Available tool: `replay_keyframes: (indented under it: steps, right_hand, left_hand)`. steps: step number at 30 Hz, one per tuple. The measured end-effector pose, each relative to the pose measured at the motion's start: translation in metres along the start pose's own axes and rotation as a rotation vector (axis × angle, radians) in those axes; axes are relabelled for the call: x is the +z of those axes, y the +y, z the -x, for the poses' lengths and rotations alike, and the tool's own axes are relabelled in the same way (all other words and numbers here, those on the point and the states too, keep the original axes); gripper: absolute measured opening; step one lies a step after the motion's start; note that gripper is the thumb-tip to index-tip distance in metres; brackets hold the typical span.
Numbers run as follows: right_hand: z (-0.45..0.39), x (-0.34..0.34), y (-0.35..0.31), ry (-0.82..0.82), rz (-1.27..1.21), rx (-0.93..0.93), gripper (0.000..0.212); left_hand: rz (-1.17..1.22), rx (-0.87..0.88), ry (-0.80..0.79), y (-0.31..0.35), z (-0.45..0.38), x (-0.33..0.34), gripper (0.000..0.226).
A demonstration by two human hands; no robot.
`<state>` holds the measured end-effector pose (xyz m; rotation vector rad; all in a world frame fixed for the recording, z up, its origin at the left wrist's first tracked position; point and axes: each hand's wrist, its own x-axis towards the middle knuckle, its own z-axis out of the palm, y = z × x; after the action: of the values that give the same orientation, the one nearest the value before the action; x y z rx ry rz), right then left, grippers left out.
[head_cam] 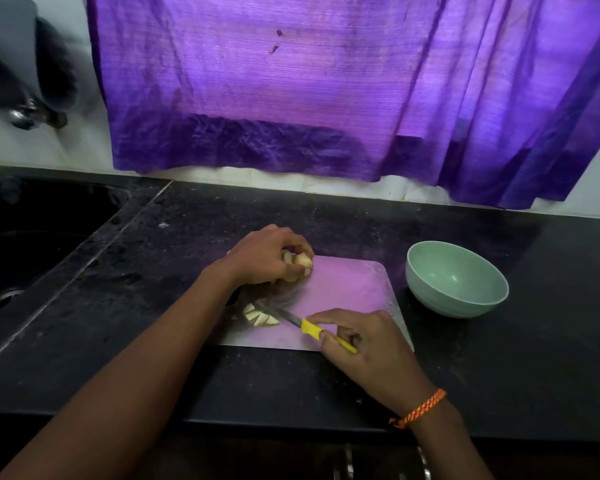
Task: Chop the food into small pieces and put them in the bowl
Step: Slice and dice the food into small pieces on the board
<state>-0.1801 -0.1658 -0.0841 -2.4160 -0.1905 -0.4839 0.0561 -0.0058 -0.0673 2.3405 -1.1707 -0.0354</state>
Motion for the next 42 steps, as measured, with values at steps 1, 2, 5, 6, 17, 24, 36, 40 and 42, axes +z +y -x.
replay_keyframes:
  steps: [1,2,5,6,17,24,36,40,42]
  right_hand:
    - [-0.001,-0.003,0.003,0.039,-0.048,0.008,0.024]
    - [-0.003,-0.006,0.007,0.091,-0.094,0.018,0.024]
    - [-0.009,-0.009,0.014,0.258,-0.19,0.049,0.018]
    - [-0.011,-0.009,0.014,0.301,-0.206,0.057,0.015]
    - [-0.014,-0.009,0.024,0.556,-0.076,0.137,0.017]
    - [-0.015,-0.009,0.022,0.579,0.093,0.238,0.016]
    - [-0.014,-0.007,0.025,0.564,0.138,0.226,0.013]
    - [-0.015,-0.006,0.026,0.564,0.13,0.23,0.013]
    - [-0.015,-0.005,0.027,0.555,0.128,0.228,0.013]
  left_hand:
    - [0.005,0.004,0.013,0.0,0.0,0.0,0.028]
    - [0.009,0.005,0.026,0.0,-0.001,0.0,0.029]
    - [-0.034,0.029,0.036,0.002,-0.002,0.0,0.04]
    - [-0.055,0.04,0.027,0.001,-0.003,0.0,0.042]
    - [-0.012,0.0,-0.002,-0.002,-0.005,0.001,0.039]
    - [-0.193,0.059,0.007,0.008,-0.003,0.005,0.064]
    - [-0.277,0.012,0.043,0.019,0.003,-0.01,0.063]
    - [-0.254,-0.025,0.006,0.02,0.004,-0.014,0.068]
    - [-0.221,-0.044,-0.019,0.019,0.003,-0.012,0.068]
